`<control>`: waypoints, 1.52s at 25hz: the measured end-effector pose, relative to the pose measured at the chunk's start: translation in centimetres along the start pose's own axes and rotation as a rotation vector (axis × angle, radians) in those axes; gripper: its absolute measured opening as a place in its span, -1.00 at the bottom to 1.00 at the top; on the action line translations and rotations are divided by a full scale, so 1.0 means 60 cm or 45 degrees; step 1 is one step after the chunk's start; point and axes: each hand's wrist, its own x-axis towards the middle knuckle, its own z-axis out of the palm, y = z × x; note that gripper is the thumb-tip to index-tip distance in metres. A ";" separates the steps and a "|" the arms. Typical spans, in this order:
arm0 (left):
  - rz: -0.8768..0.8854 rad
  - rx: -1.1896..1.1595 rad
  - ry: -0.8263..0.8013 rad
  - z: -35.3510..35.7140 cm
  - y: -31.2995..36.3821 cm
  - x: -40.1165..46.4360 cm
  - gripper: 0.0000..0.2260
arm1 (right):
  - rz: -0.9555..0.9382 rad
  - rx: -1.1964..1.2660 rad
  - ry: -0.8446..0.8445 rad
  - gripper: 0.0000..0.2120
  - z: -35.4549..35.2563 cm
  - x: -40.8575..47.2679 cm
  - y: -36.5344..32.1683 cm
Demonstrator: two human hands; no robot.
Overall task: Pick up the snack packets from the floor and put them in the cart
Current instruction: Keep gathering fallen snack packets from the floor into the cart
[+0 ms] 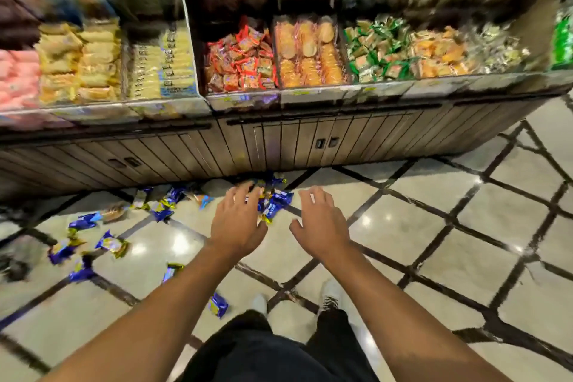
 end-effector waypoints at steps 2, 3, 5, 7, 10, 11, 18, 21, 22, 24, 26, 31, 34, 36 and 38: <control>-0.130 -0.037 -0.015 0.009 0.024 0.005 -0.29 | -0.112 -0.020 -0.051 -0.46 -0.002 0.044 0.025; -0.205 -0.061 -0.009 0.014 0.037 0.006 -0.29 | -0.181 -0.036 -0.075 -0.47 -0.004 0.066 0.036; -0.336 -0.139 0.005 0.018 0.060 0.015 -0.30 | -0.312 -0.086 -0.098 -0.50 -0.015 0.106 0.058; -0.440 -0.184 0.020 0.014 0.073 0.030 -0.30 | -0.393 -0.121 -0.141 -0.50 -0.025 0.146 0.073; -0.558 -0.235 0.035 0.021 0.071 0.068 -0.30 | -0.492 -0.153 -0.187 -0.49 -0.027 0.212 0.076; -0.574 -0.250 0.032 0.024 0.069 0.082 -0.30 | -0.514 -0.169 -0.193 -0.49 -0.024 0.233 0.074; -0.570 -0.322 -0.004 0.096 0.036 0.241 -0.30 | -0.643 -0.236 -0.191 -0.42 0.032 0.398 0.088; -0.618 -0.318 -0.047 0.141 0.021 0.292 -0.29 | -0.703 -0.286 -0.227 -0.43 0.084 0.455 0.105; -0.635 -0.314 -0.057 0.156 0.015 0.312 -0.29 | -0.723 -0.301 -0.248 -0.43 0.111 0.479 0.112; -0.659 -0.301 -0.070 0.197 -0.001 0.354 -0.29 | -0.775 -0.334 -0.297 -0.42 0.175 0.530 0.127; -0.664 -0.278 -0.105 0.251 -0.013 0.391 -0.30 | -0.813 -0.354 -0.334 -0.41 0.248 0.576 0.145; -0.666 -0.273 -0.194 0.457 -0.028 0.481 -0.29 | -0.816 -0.319 -0.417 -0.40 0.454 0.670 0.200; -0.648 -0.269 -0.184 0.629 -0.054 0.540 -0.28 | -0.804 -0.361 -0.447 -0.38 0.606 0.728 0.245; -0.655 -0.289 -0.199 0.730 -0.074 0.576 -0.28 | -0.794 -0.393 -0.468 -0.35 0.696 0.766 0.271; -0.653 -0.273 -0.210 0.843 -0.096 0.612 -0.28 | -0.788 -0.441 -0.480 -0.32 0.799 0.803 0.301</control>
